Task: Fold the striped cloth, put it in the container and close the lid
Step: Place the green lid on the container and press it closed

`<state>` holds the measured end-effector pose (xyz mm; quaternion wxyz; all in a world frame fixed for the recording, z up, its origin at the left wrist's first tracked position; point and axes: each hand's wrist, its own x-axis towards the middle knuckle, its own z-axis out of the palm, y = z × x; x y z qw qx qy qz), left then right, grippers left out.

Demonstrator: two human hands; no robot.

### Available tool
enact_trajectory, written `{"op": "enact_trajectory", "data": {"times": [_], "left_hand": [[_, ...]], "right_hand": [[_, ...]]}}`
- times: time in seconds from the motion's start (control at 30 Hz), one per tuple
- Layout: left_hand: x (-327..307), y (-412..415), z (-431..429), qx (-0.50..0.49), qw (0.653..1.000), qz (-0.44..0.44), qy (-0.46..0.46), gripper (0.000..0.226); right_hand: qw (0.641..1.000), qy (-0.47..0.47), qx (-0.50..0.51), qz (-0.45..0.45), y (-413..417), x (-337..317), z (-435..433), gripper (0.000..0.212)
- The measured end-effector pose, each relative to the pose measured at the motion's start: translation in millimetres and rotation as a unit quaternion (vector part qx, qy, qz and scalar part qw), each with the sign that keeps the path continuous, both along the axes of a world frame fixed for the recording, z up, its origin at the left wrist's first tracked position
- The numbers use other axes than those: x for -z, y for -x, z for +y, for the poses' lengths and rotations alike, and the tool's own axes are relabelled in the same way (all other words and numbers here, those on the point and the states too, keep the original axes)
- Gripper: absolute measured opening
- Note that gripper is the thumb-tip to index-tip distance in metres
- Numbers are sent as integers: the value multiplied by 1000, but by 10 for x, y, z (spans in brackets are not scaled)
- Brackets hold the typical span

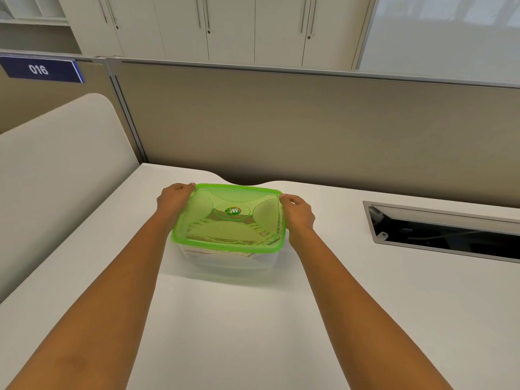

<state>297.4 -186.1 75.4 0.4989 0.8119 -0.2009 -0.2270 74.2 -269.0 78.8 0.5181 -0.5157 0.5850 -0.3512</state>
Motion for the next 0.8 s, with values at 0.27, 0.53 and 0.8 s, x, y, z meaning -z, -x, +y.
{"op": "enact_trajectory", "data": {"times": [0.27,0.53,0.8], "left_hand": [[47,-48,-8,20,999,40,17,48],[65,-66,-73,38,998,56,-14,54],[-18,-38,-154,69,996,18,-54,55]], "right_hand": [[1000,-9,3,-9,-24,-5,-27,24],[997,-72,5,-23,-38,-12,-60,34],[997,-70,-5,-13,-64,9,-83,27]]}}
